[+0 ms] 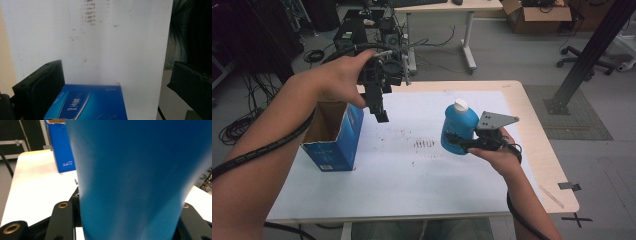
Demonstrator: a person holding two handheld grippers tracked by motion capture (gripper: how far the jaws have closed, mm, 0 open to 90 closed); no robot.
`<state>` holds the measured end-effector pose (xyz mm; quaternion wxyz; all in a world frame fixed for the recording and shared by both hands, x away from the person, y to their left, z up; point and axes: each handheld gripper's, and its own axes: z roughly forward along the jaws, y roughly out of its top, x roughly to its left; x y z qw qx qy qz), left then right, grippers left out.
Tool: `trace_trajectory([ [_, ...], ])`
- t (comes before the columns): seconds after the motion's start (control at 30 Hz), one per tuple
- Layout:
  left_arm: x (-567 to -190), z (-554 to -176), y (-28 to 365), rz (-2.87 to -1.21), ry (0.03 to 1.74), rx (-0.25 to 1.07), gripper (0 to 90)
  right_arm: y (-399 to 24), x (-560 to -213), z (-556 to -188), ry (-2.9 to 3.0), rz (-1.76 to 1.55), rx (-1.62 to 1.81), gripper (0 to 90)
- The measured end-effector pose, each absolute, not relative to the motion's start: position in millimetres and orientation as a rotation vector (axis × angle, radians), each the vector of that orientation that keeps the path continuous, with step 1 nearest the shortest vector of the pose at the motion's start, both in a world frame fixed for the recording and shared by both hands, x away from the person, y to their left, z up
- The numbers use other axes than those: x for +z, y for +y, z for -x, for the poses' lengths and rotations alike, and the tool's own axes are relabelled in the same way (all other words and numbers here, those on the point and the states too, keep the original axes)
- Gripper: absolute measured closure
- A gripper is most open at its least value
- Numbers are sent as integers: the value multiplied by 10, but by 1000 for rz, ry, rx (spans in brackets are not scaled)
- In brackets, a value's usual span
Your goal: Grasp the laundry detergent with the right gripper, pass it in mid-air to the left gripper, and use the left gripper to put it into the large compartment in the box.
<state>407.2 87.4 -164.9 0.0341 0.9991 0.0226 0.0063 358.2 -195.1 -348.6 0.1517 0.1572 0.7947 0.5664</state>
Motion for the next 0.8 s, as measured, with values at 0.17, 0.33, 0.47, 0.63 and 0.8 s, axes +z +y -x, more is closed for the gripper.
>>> trace_trajectory([
  [0.17,-1641,-4040,830,-3073,61,11,2,-1886,-3457,-3548,2330,-372,1656,463],
  [0.33,-1639,-4009,791,-3076,51,5,2,-1826,-3445,-3543,2370,-312,1654,464],
  [0.47,-1633,-3989,762,-3084,40,1,2,-1789,-3438,-3537,2388,-275,1663,463],
  [0.63,-1631,-3941,693,-3096,25,1,2,-1713,-3453,-3528,2420,-213,1673,463],
  [0.8,-1631,-3889,633,-3094,-1,0,2,-1621,-3488,-3522,2450,-174,1686,463],
])
